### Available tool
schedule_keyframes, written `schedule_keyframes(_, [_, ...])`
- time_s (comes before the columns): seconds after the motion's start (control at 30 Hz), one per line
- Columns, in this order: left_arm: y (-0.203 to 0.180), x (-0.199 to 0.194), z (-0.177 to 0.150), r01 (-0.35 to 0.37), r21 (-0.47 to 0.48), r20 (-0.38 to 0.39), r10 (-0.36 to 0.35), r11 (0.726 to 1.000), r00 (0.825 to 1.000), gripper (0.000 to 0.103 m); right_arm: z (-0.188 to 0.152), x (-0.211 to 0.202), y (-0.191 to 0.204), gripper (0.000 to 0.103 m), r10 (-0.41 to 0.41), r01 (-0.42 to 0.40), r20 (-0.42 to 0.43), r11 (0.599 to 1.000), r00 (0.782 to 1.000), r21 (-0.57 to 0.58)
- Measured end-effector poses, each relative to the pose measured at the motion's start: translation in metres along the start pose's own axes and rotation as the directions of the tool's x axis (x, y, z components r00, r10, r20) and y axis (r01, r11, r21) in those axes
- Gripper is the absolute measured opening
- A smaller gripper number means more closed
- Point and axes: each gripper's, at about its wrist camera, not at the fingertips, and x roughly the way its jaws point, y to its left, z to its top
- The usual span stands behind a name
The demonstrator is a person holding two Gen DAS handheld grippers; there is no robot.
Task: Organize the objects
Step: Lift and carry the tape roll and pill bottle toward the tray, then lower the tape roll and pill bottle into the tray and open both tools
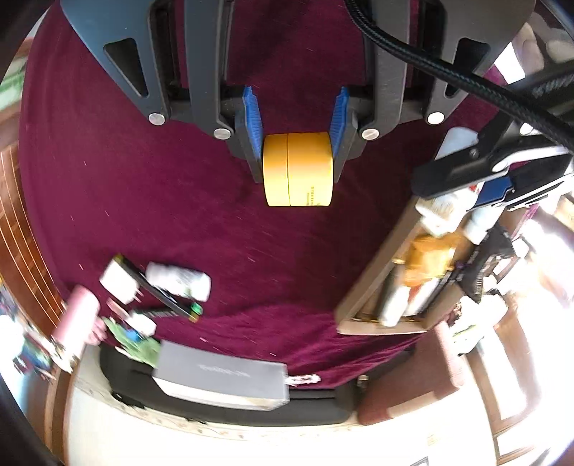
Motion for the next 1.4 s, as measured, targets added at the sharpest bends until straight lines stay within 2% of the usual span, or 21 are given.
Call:
schedule_keyframes(0.33, [0.081,-0.025,-0.003,-0.082,-0.141,0.053,0.090,0.987,0.995,0.030,0.036,0.011,0.071,0.030,0.055,-0.053,0.009,0.990,0.998,-0.128])
schedule_keyframes(0.67, [0.143,-0.038,-0.018,-0.145,-0.226,0.053,0.161,0.963,0.986,0.030,0.054,0.042,0.124,0.030,0.135,-0.142,-0.051,0.975,0.989,-0.174])
schedule_keyframes(0.83, [0.159,-0.038,-0.014,-0.163,-0.234,0.044,0.178,0.958,0.983,0.030,0.056,0.060,0.138,0.030,0.202,-0.216,-0.101,0.965,0.974,-0.148])
schedule_keyframes(0.97, [0.164,-0.034,-0.007,-0.188,-0.215,0.033,0.199,0.958,0.979,0.030,0.058,0.077,0.147,0.031,0.264,-0.281,-0.144,0.954,0.954,-0.109])
schedule_keyframes(1.4, [0.183,-0.017,-0.006,-0.215,-0.248,-0.014,0.218,0.945,0.976,0.030,0.068,0.111,0.161,0.031,0.294,-0.313,-0.190,0.947,0.937,-0.077])
